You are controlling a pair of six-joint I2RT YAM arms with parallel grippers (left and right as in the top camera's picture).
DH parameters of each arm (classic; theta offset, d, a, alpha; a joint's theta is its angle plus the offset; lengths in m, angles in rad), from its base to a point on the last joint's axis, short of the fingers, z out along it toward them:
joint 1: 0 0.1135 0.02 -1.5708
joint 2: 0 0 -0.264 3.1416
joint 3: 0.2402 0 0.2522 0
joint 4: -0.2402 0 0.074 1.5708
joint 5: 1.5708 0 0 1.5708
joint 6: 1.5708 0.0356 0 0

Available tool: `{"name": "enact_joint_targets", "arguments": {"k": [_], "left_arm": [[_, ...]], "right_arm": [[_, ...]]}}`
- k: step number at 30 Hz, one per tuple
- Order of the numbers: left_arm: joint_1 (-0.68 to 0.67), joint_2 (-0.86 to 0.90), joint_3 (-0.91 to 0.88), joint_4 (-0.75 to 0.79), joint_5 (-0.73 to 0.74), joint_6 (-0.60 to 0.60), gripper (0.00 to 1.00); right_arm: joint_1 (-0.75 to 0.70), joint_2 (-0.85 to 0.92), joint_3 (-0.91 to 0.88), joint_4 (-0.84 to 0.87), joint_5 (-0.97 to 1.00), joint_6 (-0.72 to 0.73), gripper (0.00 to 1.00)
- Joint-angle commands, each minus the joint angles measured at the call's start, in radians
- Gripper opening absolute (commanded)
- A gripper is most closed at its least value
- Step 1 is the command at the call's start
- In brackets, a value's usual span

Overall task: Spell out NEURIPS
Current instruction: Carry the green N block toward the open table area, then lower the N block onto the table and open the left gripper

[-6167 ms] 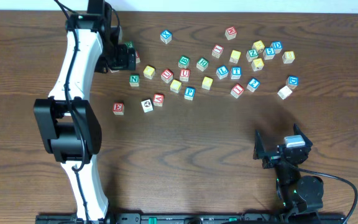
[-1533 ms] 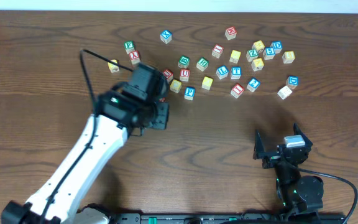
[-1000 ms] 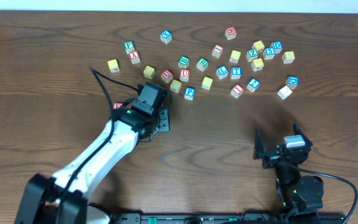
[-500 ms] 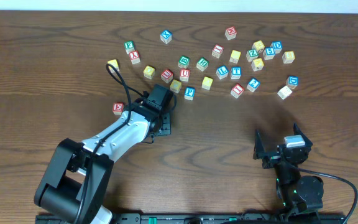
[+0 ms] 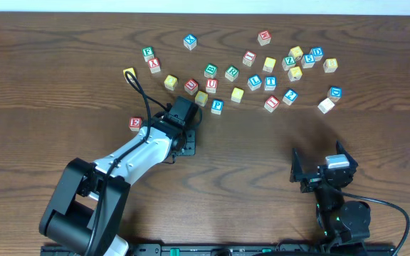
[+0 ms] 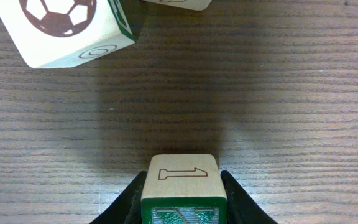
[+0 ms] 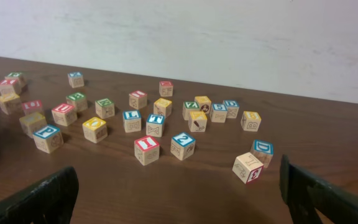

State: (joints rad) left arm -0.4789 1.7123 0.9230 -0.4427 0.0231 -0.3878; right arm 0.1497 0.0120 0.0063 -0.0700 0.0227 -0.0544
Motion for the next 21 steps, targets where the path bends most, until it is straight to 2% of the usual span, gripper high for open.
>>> {"name": "enact_joint_targets", "arguments": {"k": [1,21], "left_arm": [[0.0,0.007,0.011,-0.004,-0.007,0.029,0.12],[0.0,0.02,0.074,-0.035,-0.009,0.062,0.13]], "right_arm": [[-0.008,-0.005,-0.001,-0.003,0.009,0.013,0.99],[-0.008,-0.003,-0.001,-0.002,0.009,0.013,0.99]]}}
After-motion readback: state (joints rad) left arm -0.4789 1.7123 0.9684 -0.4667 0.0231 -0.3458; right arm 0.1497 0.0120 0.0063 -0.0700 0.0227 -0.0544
